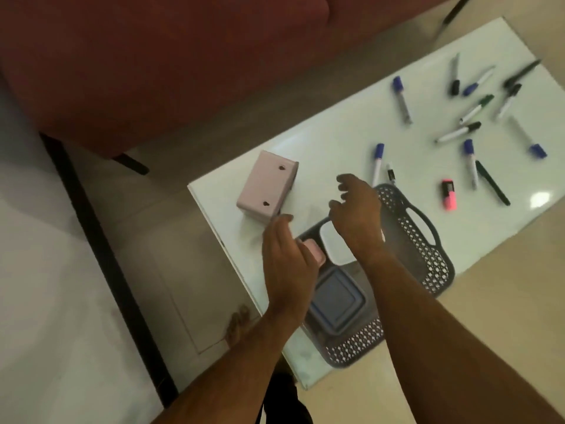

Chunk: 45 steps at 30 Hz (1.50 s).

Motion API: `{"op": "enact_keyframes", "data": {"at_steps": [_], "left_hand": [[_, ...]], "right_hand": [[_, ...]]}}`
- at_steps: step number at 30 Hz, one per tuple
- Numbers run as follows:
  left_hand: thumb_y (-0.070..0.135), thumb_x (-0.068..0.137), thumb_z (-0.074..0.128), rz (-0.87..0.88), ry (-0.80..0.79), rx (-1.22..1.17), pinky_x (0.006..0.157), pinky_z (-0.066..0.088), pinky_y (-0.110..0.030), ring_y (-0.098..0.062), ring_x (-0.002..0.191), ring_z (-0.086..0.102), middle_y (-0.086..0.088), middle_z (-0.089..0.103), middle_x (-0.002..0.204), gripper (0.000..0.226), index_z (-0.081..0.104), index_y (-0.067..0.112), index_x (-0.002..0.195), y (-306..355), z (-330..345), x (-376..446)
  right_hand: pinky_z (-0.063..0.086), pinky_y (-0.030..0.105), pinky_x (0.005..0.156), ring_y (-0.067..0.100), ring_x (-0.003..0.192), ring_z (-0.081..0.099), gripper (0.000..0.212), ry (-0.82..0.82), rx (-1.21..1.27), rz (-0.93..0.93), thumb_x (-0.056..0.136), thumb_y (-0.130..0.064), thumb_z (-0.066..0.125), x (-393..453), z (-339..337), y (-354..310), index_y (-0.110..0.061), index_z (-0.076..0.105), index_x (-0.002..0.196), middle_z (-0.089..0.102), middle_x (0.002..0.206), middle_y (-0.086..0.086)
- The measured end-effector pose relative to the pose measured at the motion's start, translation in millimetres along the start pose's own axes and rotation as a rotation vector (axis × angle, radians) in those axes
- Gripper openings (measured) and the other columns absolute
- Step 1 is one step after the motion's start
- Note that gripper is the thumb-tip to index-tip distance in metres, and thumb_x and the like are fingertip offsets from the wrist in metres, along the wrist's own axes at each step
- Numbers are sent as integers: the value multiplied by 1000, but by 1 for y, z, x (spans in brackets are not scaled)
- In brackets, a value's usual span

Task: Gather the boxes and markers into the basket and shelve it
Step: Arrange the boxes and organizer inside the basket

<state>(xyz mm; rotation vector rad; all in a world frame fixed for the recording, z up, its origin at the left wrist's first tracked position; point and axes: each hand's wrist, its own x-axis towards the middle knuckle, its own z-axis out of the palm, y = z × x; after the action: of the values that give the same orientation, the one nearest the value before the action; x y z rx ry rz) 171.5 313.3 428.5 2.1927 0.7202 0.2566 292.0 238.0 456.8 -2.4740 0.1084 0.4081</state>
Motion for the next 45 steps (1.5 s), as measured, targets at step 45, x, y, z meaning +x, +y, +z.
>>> {"op": "enact_keyframes", "data": {"at_steps": [45], "left_hand": [[20,107,46,-510,626,-236,81,37,-3,-8,98,53,-5,63,113,23,61,8,120,96,104,-14]], "right_hand": [[55,33,99,12,118,59,40,-211,388,-534,97,-38,63,45,-71,104,-16,62,129,61,124,0]]}}
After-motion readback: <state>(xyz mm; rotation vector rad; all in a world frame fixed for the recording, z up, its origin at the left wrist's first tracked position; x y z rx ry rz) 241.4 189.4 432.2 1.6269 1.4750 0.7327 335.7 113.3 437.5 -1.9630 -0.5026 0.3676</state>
